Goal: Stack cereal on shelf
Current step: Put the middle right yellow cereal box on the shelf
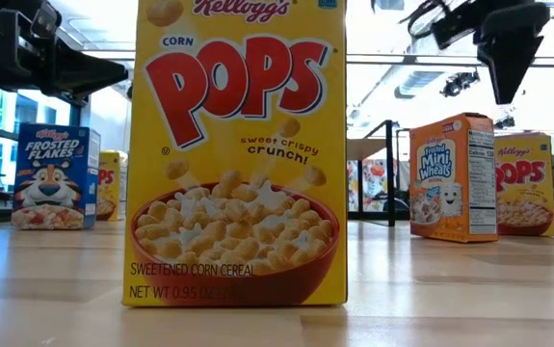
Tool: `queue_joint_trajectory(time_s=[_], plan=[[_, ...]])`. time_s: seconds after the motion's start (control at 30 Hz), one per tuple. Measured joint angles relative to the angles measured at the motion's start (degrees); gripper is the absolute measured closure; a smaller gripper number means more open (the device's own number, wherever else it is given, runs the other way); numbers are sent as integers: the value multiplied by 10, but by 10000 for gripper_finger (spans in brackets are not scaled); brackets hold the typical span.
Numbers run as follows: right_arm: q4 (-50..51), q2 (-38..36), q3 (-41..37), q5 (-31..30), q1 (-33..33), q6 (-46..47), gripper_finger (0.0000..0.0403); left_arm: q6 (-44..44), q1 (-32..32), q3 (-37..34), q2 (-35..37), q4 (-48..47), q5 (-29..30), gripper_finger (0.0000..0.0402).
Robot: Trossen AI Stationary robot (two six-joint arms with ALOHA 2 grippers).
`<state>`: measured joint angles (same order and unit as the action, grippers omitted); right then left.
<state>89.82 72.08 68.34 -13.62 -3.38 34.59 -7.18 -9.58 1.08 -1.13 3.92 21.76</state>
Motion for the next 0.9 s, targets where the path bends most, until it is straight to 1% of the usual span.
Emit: queue_joint_trajectory(time_s=[0.1, 0.17, 0.3, 0.47, 0.53, 0.73, 0.83, 0.9], plan=[[-8, -52, -7, -15, 0, 21, 157, 0, 0, 0, 0, 0, 0, 330], [-30, -86, -33, -21, -1, 31, 157, 0, 0, 0, 0, 0, 0, 330], [-84, -130, -99, 0, -1, 26, 157, 0, 0, 0, 0, 0, 0, 330], [-126, -156, -154, 18, -1, 25, 153, 0, 0, 0, 0, 0, 0, 330], [-142, -162, -168, 21, -1, 19, 140, 0, 0, 0, 0, 0, 0, 330], [-158, -163, -189, 14, -1, 9, 82, 0, 0, 0, 0, 0, 0, 330], [-171, -163, -199, 16, -1, 9, 64, 0, 0, 0, 0, 0, 0, 330], [-177, -162, -210, 16, -1, 9, 60, 0, 0, 0, 0, 0, 0, 330]])
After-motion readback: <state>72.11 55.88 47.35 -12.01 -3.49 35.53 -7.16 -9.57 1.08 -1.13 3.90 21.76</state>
